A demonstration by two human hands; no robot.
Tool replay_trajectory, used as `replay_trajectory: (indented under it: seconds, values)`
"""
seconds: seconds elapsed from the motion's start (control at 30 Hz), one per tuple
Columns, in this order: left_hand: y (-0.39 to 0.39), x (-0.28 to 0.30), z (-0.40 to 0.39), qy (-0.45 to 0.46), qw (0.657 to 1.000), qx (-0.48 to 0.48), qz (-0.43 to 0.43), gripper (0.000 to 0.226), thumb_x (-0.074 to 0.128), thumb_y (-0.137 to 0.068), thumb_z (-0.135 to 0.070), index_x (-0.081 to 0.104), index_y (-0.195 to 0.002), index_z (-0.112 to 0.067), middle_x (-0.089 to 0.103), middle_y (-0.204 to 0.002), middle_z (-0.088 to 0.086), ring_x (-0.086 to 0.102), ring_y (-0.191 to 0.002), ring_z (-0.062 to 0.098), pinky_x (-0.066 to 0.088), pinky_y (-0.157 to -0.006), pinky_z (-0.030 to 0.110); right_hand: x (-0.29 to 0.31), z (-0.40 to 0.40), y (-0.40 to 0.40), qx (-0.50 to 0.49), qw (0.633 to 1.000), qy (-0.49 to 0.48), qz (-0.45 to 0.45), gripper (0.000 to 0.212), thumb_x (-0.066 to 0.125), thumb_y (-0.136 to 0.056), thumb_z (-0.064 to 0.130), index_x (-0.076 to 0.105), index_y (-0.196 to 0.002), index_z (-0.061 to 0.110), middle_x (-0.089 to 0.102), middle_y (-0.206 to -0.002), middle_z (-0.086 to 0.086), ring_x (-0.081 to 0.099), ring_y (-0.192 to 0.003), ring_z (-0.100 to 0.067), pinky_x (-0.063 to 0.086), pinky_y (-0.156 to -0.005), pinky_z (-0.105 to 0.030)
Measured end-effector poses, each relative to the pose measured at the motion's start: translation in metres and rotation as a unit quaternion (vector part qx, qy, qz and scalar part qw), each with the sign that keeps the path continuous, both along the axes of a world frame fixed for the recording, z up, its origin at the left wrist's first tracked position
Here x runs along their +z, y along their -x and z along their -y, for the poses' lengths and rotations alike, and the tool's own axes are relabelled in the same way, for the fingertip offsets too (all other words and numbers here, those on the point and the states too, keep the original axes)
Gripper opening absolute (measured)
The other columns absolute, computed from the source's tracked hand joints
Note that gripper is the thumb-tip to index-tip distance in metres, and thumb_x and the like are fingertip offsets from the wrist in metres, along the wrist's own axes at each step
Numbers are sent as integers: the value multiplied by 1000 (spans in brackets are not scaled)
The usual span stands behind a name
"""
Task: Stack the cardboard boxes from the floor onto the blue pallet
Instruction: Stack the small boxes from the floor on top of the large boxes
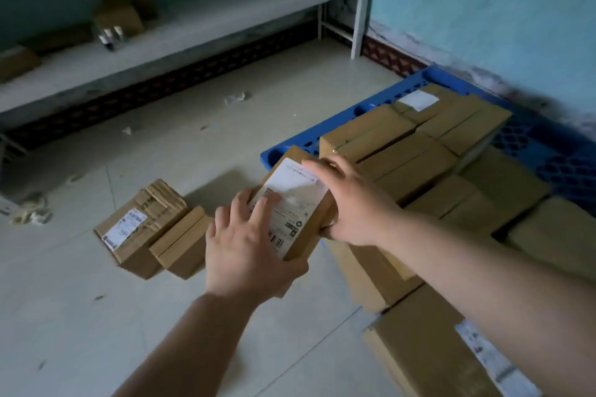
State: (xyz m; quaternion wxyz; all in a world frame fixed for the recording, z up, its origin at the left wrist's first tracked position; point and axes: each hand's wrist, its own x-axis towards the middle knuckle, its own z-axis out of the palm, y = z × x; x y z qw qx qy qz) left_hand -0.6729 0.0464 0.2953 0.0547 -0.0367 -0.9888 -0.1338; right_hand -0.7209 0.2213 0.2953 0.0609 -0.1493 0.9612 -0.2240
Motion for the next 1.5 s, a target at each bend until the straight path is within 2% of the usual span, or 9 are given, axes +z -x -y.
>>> replay_trajectory:
  seconds: [0.1,0.23,0.33,0.7,0.83,1.13,1.27,1.4,1.5]
  values:
    - [20,28,-50,-22,999,-40,-5,95,44,-41,-73,41,-127,-31,43,-135,2,44,-115,29,38,-96,44,23,-55,0,-60,995,82,-12,103,80,-65,14,17,-145,32,23,-144,0,31,-132,-21,39,-103,-33]
    - [40,48,-126,-14,995,-94,9,96,58,-47,-69,31,-133,-36,33,-141,-1,35,-122,25,35,-102,44,42,-132,4,-103,989,100,-25,104,82,-63,15,20,-145,27,30,-138,-2,29,-129,-19,28,-105,-29]
    - [54,54,-181,-17,994,-109,12,95,66,-51,-64,27,-133,-38,31,-142,-3,32,-124,23,33,-105,43,52,-189,10,-120,986,109,-22,104,81,-62,15,20,-145,29,28,-139,-3,28,-131,-20,32,-108,-38]
    - [95,49,-359,-50,980,-186,44,89,69,-55,-56,22,-129,-41,27,-142,-2,27,-127,23,27,-107,44,45,-366,27,-194,977,81,-35,105,82,-57,16,24,-143,29,27,-131,2,30,-124,-18,40,-101,-42]
    - [105,16,-410,-60,970,-227,61,87,70,-57,-53,22,-128,-39,27,-140,-1,28,-124,24,26,-106,41,17,-411,24,-242,966,81,-29,101,80,-58,11,25,-142,29,26,-119,10,30,-119,-12,42,-96,-35]
    - [121,-61,-423,-8,969,-215,122,88,69,-56,-53,23,-129,-34,25,-141,4,26,-127,28,26,-106,44,-73,-413,45,-258,961,86,41,100,78,-62,10,21,-143,25,26,-133,-3,28,-128,-21,36,-104,-36]
    - [123,-90,-421,3,969,-196,150,90,71,-57,-50,21,-129,-33,24,-141,4,25,-126,28,27,-106,41,-106,-403,53,-256,963,50,63,101,78,-64,13,18,-144,25,25,-134,-4,27,-126,-24,38,-97,-34]
    - [120,-113,-417,48,965,-191,171,95,72,-58,-50,14,-132,-34,18,-144,6,22,-130,29,23,-110,43,-134,-393,52,-262,961,10,84,105,79,-60,20,14,-142,30,24,-136,-7,28,-127,-27,37,-103,-47]
    - [119,-116,-417,73,963,-190,177,98,71,-61,-51,9,-135,-34,12,-146,8,17,-133,31,19,-112,45,-140,-386,50,-276,958,24,76,103,77,-62,14,14,-142,31,23,-137,-7,25,-128,-28,37,-103,-47]
